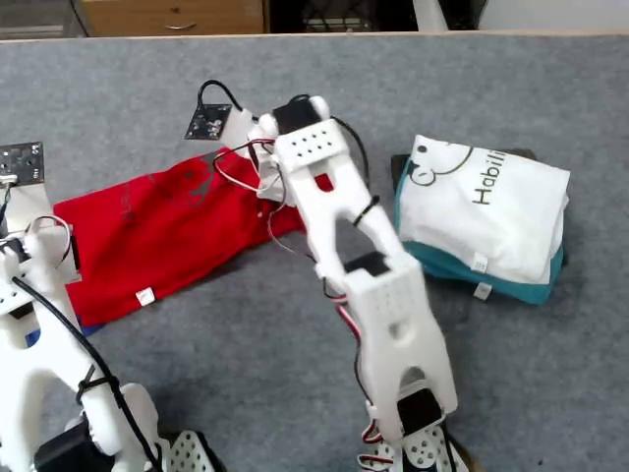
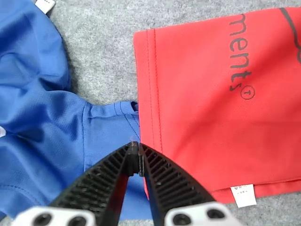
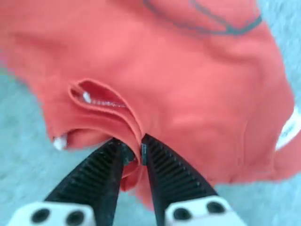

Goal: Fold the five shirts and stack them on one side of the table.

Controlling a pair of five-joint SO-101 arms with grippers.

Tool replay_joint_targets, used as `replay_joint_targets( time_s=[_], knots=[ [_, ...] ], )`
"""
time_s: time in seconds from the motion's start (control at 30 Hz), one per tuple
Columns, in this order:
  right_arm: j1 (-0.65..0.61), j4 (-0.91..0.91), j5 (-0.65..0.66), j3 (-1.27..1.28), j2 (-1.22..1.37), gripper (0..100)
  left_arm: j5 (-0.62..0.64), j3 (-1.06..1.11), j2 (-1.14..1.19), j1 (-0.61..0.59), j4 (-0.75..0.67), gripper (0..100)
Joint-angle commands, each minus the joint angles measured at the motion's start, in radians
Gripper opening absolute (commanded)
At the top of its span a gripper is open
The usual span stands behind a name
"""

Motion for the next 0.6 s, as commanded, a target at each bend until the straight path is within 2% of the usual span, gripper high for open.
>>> replay_joint_targets(
  time_s=[0.0, 0.07, 0.17, 0.23, 0.37, 0.53, 0.57],
  knots=[
    [0.005, -0.008, 0.008, -0.252, 0.13, 2.0, 0.006, -0.01, -0.017, -0.001, 0.002, 3],
    [0.008, -0.006, 0.002, -0.361, 0.208, 9.0, 0.005, -0.01, -0.017, -0.001, 0.003, 3],
    [0.037, 0.0, -0.064, -0.518, 0.289, 26.1, 0.005, -0.008, -0.017, -0.005, 0.006, 3],
    [0.046, 0.038, -0.086, -0.621, 0.315, 30.2, 0.005, -0.01, -0.017, -0.008, 0.006, 3],
    [0.058, 0.106, -0.091, -0.806, 0.329, 21.6, 0.005, -0.007, -0.017, -0.004, 0.006, 3],
    [0.078, 0.198, -0.115, -0.803, 0.245, 0.8, 0.005, -0.013, -0.008, -0.008, 0.006, 3],
    [0.078, 0.232, -0.14, -0.811, 0.226, 2.1, 0.005, -0.015, -0.008, -0.01, 0.008, 3]
  ],
)
